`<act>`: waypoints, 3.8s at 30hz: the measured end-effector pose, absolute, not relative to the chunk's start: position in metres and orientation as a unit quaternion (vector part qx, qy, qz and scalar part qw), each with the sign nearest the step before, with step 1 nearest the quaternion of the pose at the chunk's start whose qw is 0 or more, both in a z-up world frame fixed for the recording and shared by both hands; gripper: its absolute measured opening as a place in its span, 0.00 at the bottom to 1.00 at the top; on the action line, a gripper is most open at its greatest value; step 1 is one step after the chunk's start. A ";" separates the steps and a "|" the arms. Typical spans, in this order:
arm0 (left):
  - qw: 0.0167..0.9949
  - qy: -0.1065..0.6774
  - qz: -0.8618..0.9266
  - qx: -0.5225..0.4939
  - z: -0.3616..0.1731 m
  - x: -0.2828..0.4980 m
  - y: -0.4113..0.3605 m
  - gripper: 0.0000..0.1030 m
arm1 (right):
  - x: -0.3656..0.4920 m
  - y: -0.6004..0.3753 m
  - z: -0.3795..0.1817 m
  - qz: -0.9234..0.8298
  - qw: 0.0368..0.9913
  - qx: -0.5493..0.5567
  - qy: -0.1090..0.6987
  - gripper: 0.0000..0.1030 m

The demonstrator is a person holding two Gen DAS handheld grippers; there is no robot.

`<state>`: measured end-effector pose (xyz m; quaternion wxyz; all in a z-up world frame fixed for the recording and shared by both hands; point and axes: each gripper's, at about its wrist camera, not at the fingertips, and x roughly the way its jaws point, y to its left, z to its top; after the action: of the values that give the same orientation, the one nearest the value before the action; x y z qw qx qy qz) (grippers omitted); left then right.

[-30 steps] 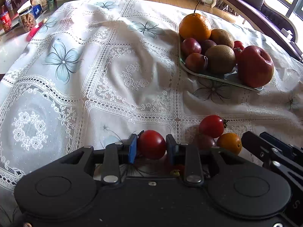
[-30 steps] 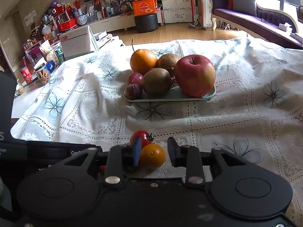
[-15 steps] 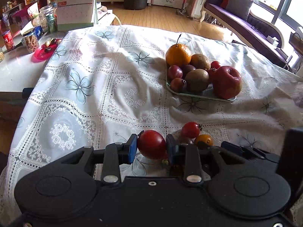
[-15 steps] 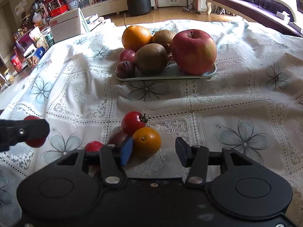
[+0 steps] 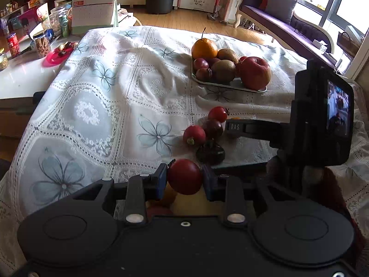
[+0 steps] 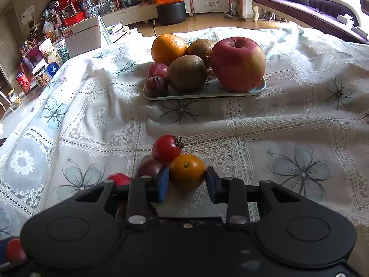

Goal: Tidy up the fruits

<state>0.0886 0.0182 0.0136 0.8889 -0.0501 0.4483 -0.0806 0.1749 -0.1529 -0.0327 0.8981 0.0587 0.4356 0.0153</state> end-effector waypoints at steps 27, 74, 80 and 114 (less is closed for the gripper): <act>0.901 0.426 -0.062 -0.051 0.006 0.035 0.022 0.39 | 0.166 -0.156 0.019 -0.046 0.930 0.036 0.364 0.62; 0.905 0.419 -0.071 -0.017 0.002 0.017 -0.003 0.39 | 0.087 -0.185 0.034 0.053 0.929 0.094 0.354 0.37; 0.907 0.416 -0.061 -0.018 0.002 0.011 -0.007 0.39 | 0.019 -0.205 0.043 0.044 0.943 0.076 0.321 0.37; 0.899 0.433 -0.059 -0.008 -0.002 -0.006 -0.012 0.40 | -0.055 -0.227 0.008 0.010 0.940 0.048 0.338 0.38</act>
<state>-0.0056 -0.0121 -0.0020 0.8993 -0.0085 0.4334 -0.0586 -0.0549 -0.2268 0.0081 0.9398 0.0483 0.3380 0.0098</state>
